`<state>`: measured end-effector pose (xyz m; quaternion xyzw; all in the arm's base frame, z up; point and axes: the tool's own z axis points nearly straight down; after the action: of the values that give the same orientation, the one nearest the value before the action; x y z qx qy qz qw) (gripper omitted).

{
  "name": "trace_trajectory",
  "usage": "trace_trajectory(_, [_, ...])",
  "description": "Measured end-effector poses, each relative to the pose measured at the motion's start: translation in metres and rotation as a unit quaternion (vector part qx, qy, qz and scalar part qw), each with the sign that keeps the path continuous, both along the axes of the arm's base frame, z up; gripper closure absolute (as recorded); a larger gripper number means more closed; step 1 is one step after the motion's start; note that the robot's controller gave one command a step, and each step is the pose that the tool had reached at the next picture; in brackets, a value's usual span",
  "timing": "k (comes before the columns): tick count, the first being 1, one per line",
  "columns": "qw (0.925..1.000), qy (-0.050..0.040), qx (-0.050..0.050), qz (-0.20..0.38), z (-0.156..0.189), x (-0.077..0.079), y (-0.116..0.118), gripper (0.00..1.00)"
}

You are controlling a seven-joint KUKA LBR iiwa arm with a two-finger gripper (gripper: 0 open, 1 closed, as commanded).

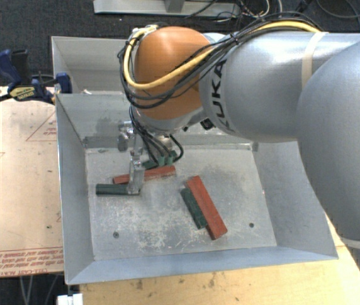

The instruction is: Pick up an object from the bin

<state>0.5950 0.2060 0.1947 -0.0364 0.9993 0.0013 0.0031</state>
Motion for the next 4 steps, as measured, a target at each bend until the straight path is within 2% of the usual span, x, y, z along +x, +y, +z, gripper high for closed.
trace_trajectory(1, [0.9987, 0.0008, -0.001, 0.05, -0.069, -0.012, -0.02, 0.0])
trace_trajectory(2, [0.9998, 0.0059, -0.002, -0.02, -0.102, -0.025, -0.034, 0.0])
trace_trajectory(3, [0.9977, 0.0017, 0.0, -0.068, -0.109, -0.005, -0.034, 0.0])
trace_trajectory(4, [0.9998, 0.0004, 0.0, -0.019, -0.123, 0.051, 0.017, 1.0])
